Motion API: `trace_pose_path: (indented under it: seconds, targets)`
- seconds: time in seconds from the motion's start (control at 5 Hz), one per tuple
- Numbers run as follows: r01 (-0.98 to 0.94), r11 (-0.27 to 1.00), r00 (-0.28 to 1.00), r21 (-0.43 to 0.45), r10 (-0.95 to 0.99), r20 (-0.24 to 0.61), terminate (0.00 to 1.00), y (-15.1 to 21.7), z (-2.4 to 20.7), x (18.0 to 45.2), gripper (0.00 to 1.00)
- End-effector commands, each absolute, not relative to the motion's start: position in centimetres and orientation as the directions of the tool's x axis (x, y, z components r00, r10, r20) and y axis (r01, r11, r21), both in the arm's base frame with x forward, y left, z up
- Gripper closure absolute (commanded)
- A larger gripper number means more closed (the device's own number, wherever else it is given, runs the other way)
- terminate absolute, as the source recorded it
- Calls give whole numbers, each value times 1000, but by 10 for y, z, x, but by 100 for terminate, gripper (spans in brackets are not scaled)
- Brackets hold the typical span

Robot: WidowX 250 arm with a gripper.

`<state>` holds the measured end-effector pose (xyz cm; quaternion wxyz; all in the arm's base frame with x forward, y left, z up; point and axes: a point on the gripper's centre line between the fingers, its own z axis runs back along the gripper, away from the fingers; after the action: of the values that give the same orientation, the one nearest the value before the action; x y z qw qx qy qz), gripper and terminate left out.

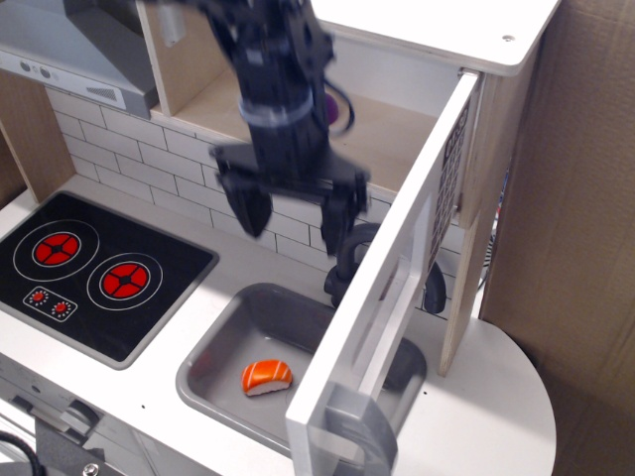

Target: Close microwave

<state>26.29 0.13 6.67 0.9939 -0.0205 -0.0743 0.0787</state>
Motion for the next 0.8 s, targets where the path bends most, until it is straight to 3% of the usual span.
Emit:
trace_pose_path:
  seconds: [0.0,0.2,0.6]
  targets:
    - [-148,987,953,-67,161,257,0,-32,130,267,0]
    - [-135,983,963,-123,159,215,0,-38,142,270,0]
    - [-151,980,968,-132,174,182,0,-49,153,270,0]
